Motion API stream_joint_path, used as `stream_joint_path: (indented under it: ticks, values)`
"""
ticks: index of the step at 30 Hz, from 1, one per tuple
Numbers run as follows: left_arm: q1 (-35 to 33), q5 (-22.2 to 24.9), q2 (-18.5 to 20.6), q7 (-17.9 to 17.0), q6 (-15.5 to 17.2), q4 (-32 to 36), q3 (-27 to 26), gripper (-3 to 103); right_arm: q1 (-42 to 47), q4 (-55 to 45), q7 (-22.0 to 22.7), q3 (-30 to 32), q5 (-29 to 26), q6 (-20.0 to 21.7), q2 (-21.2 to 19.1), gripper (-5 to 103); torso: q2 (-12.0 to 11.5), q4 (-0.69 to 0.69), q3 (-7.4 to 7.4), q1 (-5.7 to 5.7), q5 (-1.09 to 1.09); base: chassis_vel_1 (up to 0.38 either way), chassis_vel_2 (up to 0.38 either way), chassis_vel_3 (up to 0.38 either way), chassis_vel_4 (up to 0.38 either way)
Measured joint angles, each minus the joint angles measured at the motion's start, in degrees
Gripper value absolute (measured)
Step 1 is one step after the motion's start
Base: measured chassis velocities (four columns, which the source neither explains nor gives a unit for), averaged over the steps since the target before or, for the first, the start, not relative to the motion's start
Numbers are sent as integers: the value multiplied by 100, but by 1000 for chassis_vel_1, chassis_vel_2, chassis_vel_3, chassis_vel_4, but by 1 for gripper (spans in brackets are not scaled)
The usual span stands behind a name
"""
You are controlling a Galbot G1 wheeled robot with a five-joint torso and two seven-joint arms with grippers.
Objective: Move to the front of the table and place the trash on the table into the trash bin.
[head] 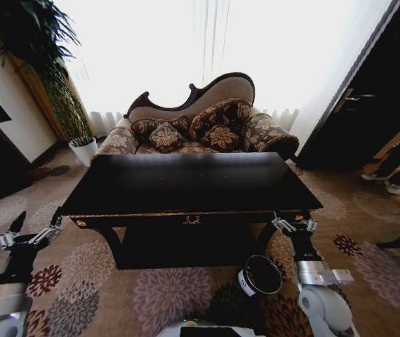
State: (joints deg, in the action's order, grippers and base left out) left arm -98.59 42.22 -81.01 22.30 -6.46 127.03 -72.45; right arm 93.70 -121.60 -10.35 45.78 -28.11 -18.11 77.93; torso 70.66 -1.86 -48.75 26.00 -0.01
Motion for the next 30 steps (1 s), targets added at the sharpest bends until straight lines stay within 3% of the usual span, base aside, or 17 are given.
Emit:
stream_joint_path:
  ticks: [19, 30]
  values:
    - [13, -156, -36, 287, -112, -52, 129, 100, 21, 41, -143, -4, -30, -45, 107, 100, -1, 0, 0, 2, 0, 21, -24, -28, 24]
    - [-1, -186, -21, 338, -188, -121, 114, 100, 7, 157, -399, 2, 27, -192, 126, 100, 0, 1, 1, -1, 0, 214, -209, -216, 226]
